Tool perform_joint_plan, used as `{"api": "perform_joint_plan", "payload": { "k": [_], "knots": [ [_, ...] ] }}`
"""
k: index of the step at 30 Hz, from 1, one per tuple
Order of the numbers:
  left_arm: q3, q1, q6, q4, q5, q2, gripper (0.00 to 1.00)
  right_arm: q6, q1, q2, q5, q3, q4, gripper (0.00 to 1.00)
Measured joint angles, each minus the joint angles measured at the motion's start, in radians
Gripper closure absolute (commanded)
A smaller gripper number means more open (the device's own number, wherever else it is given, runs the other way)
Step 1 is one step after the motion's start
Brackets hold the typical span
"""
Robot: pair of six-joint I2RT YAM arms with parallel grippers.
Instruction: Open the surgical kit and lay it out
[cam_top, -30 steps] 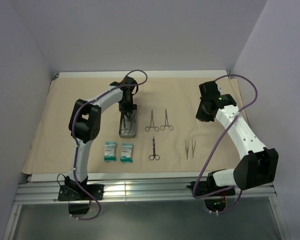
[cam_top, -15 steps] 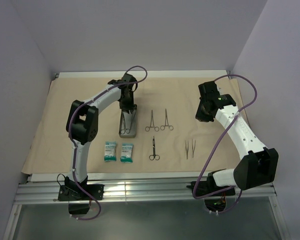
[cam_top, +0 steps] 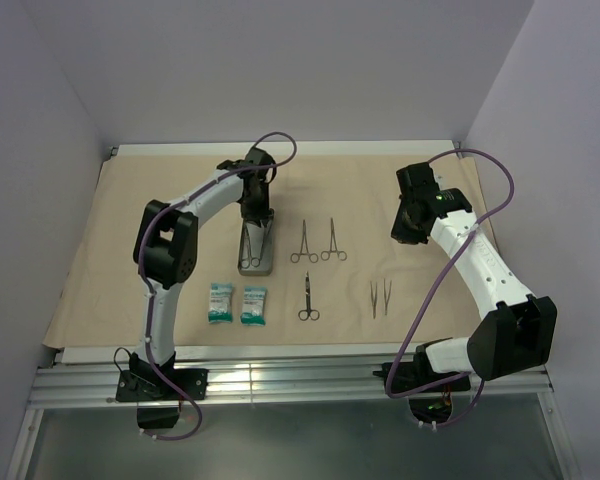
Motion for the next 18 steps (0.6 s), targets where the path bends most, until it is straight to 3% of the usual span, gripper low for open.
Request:
{"api": "perform_joint_plan", "payload": {
  "k": [12, 18],
  "knots": [
    [0.0, 0.0, 0.01, 0.003, 0.014, 0.053, 0.77, 0.0, 0.0, 0.0, 0.0, 0.001, -0.003, 0.94],
    [0.001, 0.0, 0.016, 0.002, 0.014, 0.055, 0.9, 0.0, 0.0, 0.0, 0.0, 0.018, -0.006, 0.94]
  ]
}}
